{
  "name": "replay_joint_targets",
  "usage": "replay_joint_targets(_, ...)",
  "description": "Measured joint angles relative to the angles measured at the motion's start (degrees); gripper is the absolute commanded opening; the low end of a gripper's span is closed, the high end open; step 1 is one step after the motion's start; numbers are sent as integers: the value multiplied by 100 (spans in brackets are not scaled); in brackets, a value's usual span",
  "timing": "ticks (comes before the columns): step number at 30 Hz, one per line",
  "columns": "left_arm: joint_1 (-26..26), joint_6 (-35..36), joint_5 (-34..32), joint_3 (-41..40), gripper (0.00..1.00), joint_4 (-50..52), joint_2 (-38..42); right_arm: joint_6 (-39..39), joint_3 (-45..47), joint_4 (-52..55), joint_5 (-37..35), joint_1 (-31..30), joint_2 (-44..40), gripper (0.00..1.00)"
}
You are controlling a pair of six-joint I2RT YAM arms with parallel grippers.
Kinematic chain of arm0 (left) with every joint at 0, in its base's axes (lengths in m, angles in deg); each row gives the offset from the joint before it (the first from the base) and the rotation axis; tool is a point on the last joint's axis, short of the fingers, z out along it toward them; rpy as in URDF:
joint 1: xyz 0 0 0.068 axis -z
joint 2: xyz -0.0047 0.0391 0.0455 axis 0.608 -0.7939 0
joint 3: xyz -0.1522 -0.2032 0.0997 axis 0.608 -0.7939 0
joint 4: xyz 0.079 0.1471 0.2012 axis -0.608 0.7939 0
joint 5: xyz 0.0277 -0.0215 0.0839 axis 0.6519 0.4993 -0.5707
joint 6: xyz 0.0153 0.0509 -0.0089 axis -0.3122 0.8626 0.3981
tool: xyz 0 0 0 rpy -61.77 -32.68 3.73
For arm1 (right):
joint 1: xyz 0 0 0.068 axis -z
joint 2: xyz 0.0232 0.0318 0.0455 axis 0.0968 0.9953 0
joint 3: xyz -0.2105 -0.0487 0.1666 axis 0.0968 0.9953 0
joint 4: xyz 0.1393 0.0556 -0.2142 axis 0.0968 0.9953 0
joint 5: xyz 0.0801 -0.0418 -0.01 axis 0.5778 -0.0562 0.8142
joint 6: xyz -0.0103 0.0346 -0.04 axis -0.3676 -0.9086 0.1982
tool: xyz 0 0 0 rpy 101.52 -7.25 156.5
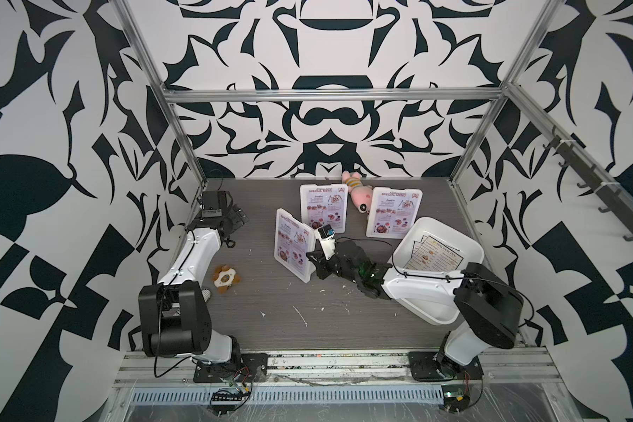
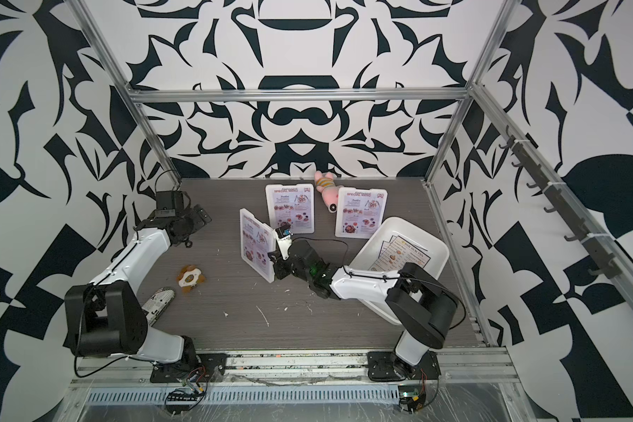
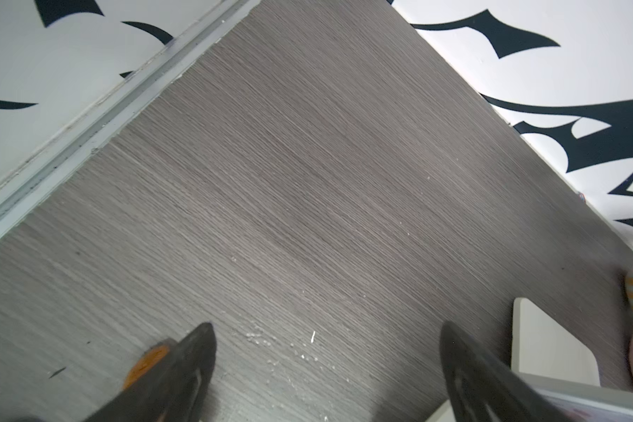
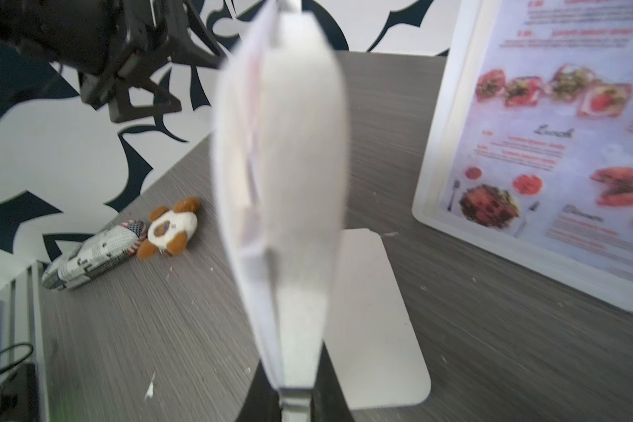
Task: Replace the menus in the menu holders
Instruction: Move the menu holder to the center of the board.
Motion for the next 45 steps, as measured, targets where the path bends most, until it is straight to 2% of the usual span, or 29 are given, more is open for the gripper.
replay_joint_targets(8,450,37,-122,96,97,39,0,162,411,376,-92,83,-590,12)
replay_joint_targets(19,844,42,-380,291,97,94,-90,247,693,715,-28,424,-767,20)
replay_joint_targets(20,852,44,-402,291,98,92,-101,254,697,730,-33,433,-769,23)
replay_joint_targets(24,885,87,-470,293,98,122,-120,286,723,859,-22,459,-850,47)
replay_joint_targets(27,896,164,-511,317,98,208,-120,382,726,1191,17,472,-1095,56)
replay_joint_targets(30,916,280,-514,334,98,271,-120,442,710,1690,98,535,-1495,60)
replay_joint_targets(34,944,389,-479,308,98,337,-116,527,313,2684,247,737,-1910,58)
replay_joint_targets(36,964,415,-437,214,98,343,-96,568,-199,3287,369,903,-1902,55)
replay_joint_targets(45,1178,339,-262,-501,97,356,-68,909,-2643,4684,846,1143,-960,37)
